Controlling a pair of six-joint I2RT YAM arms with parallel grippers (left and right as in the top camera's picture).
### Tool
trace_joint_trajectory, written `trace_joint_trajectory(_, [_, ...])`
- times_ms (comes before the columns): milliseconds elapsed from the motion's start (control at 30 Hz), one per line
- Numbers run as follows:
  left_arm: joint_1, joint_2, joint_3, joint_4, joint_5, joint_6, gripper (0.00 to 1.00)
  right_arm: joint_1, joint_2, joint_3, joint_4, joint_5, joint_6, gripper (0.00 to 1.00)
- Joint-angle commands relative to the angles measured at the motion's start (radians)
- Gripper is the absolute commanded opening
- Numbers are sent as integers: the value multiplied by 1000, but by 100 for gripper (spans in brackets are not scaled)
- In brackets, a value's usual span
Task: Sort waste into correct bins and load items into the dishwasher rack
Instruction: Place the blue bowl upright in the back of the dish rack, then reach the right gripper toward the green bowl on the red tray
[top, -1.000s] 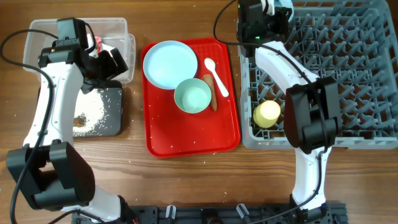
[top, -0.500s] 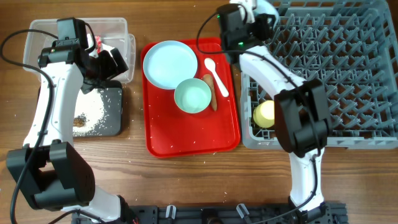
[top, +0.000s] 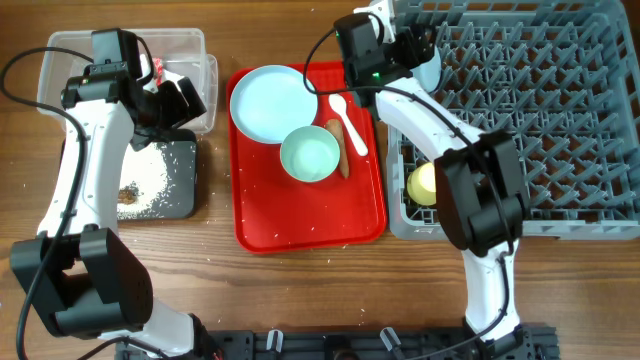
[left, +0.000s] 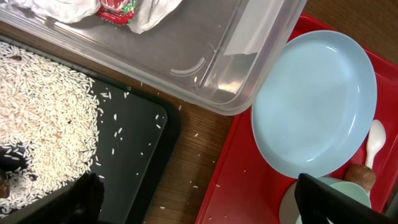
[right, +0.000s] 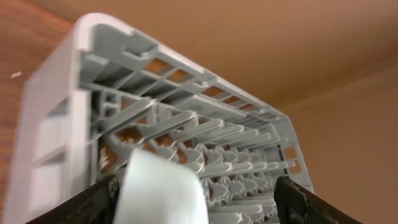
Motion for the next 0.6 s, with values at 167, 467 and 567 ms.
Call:
trace_joint_trajectory(167, [5, -21, 20, 0, 12, 2, 100, 147, -177, 0, -394, -623, 235, 92])
trace_joint_trajectory(467, [5, -21, 20, 0, 12, 2, 100, 156, -177, 0, -683, -1328, 397, 100])
trace_joint_trajectory(567, [5, -21, 20, 0, 12, 2, 100, 143, -177, 0, -724, -1327, 444, 100])
